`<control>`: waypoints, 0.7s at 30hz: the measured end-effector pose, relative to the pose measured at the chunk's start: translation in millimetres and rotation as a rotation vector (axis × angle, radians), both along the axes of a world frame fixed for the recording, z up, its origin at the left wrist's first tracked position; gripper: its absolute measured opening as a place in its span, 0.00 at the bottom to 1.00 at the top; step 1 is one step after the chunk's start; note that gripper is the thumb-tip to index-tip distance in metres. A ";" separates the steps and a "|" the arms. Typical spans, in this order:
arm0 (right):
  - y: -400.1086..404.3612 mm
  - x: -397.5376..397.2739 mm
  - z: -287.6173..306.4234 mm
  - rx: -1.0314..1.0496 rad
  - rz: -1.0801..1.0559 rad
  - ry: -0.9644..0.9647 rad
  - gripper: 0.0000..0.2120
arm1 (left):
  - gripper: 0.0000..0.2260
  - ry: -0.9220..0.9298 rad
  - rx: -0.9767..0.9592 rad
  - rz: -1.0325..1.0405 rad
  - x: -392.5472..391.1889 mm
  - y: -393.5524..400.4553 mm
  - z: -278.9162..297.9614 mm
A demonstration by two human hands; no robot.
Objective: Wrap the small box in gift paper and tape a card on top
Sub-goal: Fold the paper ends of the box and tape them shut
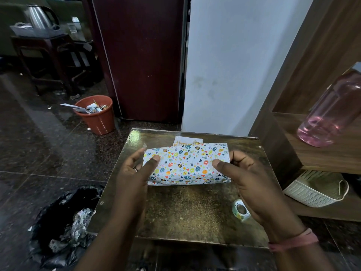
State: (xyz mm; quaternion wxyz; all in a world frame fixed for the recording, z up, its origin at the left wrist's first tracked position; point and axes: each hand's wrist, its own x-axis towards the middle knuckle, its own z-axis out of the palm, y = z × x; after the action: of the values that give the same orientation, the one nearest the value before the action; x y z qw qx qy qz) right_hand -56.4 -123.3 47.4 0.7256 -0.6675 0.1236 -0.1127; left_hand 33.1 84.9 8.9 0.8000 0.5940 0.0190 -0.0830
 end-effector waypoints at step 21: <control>-5.1 1.2 -3.8 -0.038 -0.114 0.081 0.08 | 0.27 -0.076 0.050 -0.041 -0.7 1.3 -2.1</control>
State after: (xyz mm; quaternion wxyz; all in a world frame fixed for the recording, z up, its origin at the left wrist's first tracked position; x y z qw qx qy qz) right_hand -55.2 -128.4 43.7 0.6997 -0.6769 0.1886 -0.1291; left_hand 32.4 86.2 6.7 0.7833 0.6166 -0.0215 -0.0762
